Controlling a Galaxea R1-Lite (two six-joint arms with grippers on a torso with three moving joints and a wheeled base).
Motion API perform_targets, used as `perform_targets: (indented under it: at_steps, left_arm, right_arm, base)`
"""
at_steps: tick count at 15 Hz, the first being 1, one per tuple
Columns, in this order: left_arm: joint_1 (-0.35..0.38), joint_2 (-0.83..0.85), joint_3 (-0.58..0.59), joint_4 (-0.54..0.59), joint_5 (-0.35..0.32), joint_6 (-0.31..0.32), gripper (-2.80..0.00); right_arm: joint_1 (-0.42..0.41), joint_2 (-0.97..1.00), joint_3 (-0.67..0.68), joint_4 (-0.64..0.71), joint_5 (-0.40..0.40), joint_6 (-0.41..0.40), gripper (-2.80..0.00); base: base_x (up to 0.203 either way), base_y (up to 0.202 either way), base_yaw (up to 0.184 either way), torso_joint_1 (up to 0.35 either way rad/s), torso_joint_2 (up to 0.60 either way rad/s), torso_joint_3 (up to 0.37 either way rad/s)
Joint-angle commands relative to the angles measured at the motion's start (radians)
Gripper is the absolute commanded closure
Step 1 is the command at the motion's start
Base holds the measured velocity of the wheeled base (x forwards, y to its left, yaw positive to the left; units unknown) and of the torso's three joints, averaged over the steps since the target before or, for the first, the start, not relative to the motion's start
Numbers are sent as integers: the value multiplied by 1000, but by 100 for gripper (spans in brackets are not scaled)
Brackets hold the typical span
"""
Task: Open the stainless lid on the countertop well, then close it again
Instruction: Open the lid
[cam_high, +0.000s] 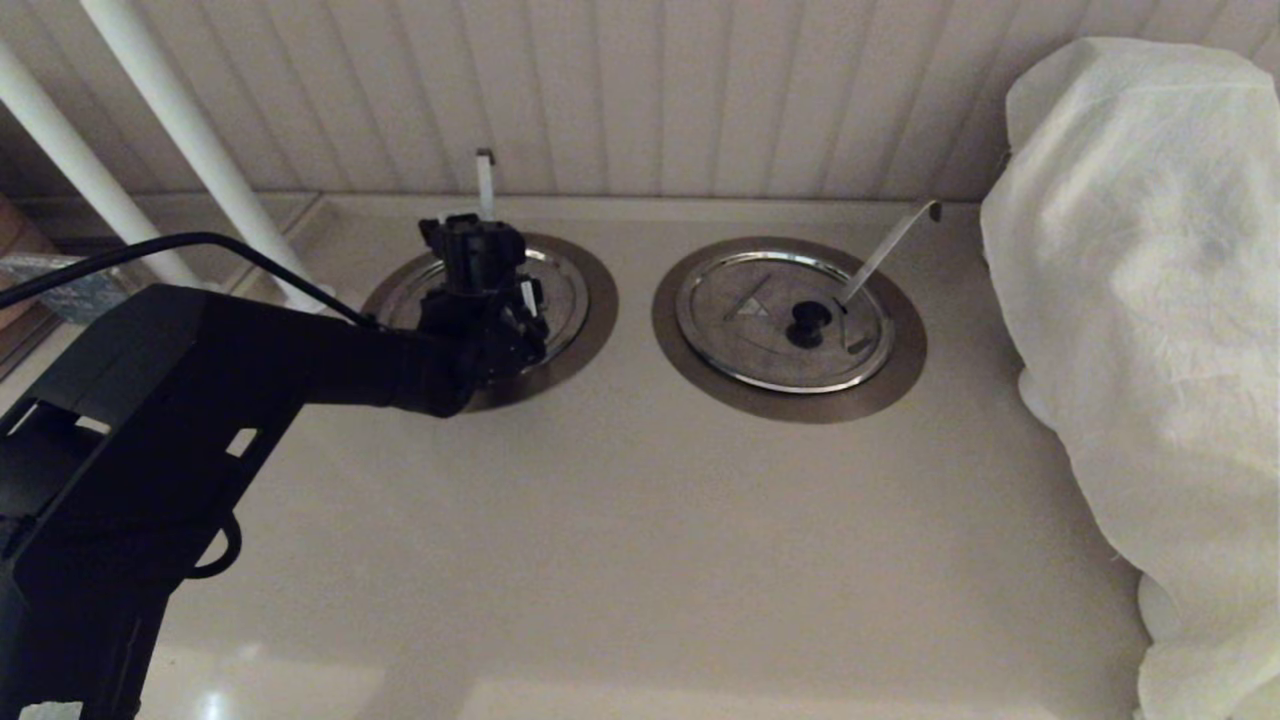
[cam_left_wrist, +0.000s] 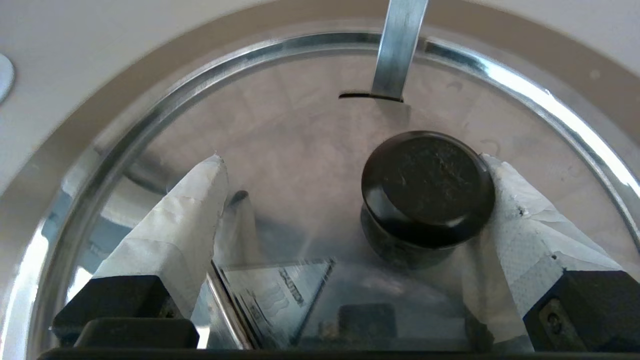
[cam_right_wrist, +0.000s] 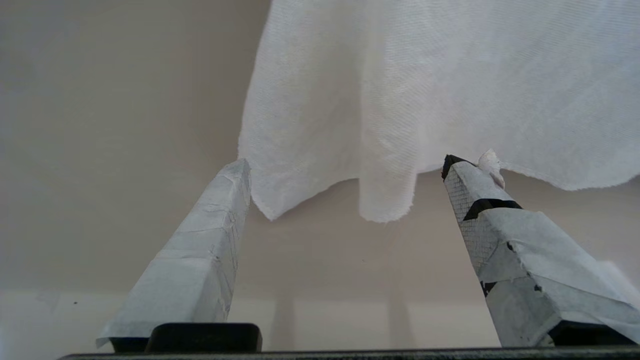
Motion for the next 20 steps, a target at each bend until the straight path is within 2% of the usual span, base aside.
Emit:
perform_targets:
  at_steps: [1, 13, 20]
  left_arm:
    - [12, -15, 2, -4, 6, -1, -280]
    - [16, -79, 16, -2, 8, 0, -280]
    - [16, -200, 158, -11, 8, -1, -280]
  right_arm:
    - [0, -2, 2, 0, -1, 0, -280]
    - [0, -2, 2, 0, 0, 0, -280]
    - [0, -2, 2, 0, -1, 0, -280]
  base:
    - [0, 0, 0, 0, 0, 0]
    - [0, 0, 0, 0, 0, 0]
    - [0, 0, 0, 0, 0, 0]
